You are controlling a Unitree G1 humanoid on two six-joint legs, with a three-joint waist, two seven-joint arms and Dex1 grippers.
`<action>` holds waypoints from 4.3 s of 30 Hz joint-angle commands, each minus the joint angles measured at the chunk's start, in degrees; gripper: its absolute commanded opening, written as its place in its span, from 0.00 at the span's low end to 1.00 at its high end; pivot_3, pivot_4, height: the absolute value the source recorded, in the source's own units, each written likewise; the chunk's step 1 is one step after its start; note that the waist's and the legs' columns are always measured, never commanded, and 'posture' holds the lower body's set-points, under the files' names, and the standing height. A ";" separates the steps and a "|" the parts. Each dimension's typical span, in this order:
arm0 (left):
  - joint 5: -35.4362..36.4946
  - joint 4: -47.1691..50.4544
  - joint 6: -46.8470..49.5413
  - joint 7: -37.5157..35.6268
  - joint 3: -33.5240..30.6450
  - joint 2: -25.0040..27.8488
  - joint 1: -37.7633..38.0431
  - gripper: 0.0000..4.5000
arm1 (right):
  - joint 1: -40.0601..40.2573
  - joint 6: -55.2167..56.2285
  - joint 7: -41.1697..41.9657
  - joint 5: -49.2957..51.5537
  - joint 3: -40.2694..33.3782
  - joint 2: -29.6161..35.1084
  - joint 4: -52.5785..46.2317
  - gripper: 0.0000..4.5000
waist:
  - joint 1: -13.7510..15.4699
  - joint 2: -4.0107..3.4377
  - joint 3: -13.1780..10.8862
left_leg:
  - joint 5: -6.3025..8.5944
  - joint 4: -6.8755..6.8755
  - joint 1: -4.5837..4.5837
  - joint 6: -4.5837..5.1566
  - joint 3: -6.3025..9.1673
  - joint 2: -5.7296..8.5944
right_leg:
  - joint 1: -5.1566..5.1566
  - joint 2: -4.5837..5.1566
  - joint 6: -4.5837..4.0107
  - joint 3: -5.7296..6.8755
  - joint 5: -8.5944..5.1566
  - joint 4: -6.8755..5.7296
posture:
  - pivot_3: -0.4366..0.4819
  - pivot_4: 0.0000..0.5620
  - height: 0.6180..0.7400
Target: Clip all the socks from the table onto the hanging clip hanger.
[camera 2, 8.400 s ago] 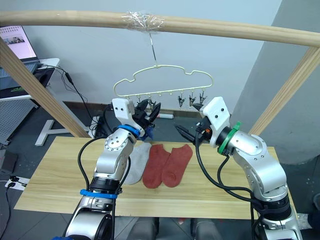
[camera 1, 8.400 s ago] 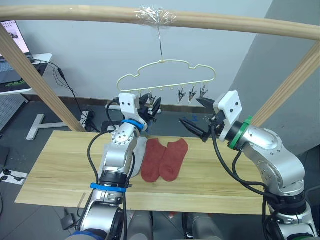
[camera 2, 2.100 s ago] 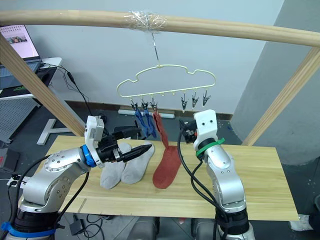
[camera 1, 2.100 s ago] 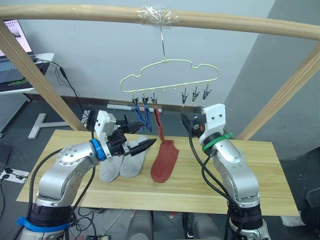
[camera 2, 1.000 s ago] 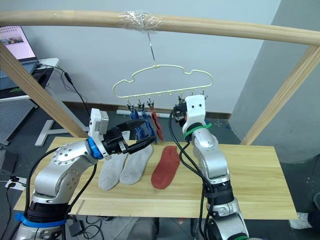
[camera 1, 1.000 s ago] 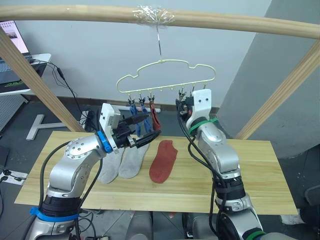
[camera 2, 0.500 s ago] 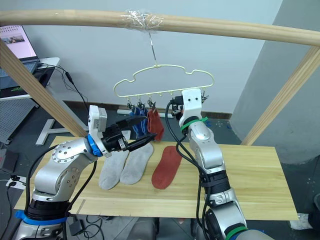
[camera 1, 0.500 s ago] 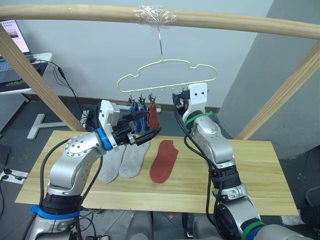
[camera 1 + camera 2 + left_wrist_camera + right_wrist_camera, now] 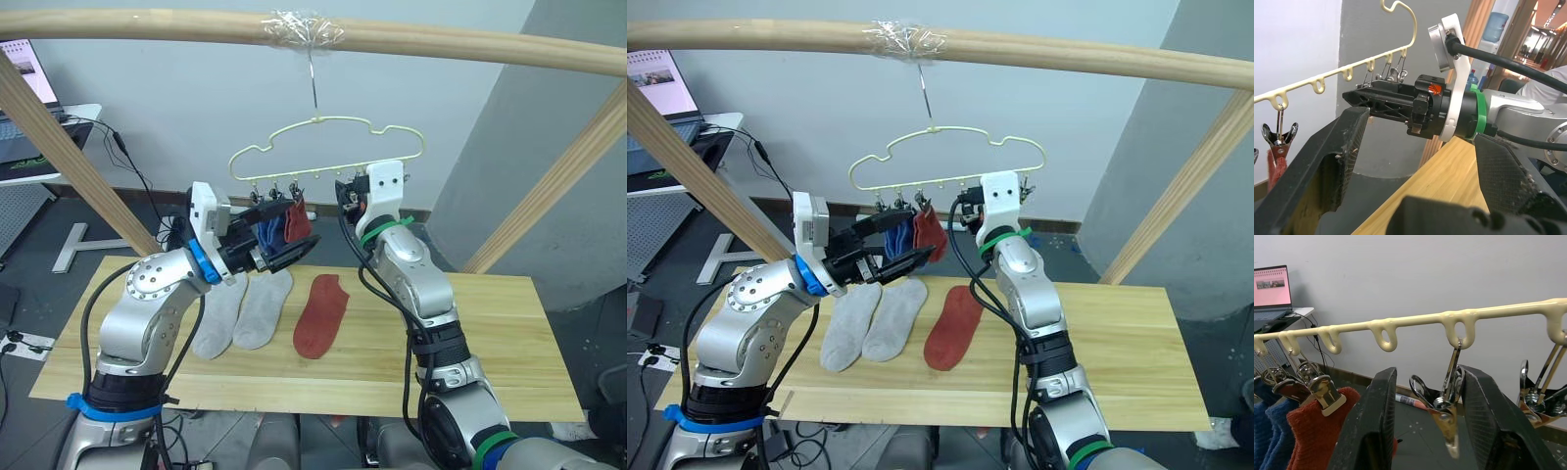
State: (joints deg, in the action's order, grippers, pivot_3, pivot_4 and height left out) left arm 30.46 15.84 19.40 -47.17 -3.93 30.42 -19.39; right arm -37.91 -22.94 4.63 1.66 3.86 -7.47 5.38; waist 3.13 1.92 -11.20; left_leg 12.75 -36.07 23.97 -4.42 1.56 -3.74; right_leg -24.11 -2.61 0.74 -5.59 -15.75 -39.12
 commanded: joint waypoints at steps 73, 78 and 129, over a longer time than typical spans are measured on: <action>-21.22 -33.34 -39.37 -5.36 15.48 -17.40 -1.23 0.00 | -3.05 -46.94 -1.85 26.66 -28.13 7.51 -15.29 0.00 | 0.90 -0.23 0.59 | -0.06 -0.25 -0.15 0.10 0.08 0.07 | 0.22 0.03 0.00 0.04 0.02 -0.35 | 0.65 0.29 1.00; -20.17 -34.30 -45.87 -5.77 14.44 -17.95 -2.86 0.00 | -6.83 -56.13 -4.33 30.28 -34.21 8.41 -13.86 0.00 | 1.13 -0.48 0.80 | -0.06 -0.23 -0.25 0.12 0.11 0.10 | 0.44 0.03 0.14 0.06 -0.04 -0.05 | 0.66 0.29 1.00; -17.09 -24.08 -22.58 -4.76 9.05 -8.59 -2.53 0.80 | 15.88 -27.31 -5.26 17.73 0.90 21.08 -39.63 0.64 | -3.62 -0.56 0.85 | -0.12 -0.03 0.02 0.21 0.11 0.03 | 0.03 -0.08 0.41 -0.02 -0.09 -0.05 | 0.64 0.24 1.00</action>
State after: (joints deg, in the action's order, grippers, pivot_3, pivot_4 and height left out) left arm 12.56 -12.22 -3.55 -52.03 6.69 20.87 -22.15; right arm -21.24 -57.39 0.09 24.00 1.24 14.00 -33.78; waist -0.50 1.36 -10.34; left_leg 12.62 -36.10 23.96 -4.20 1.66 -3.72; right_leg -24.06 -2.69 1.14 -5.62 -15.83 -39.17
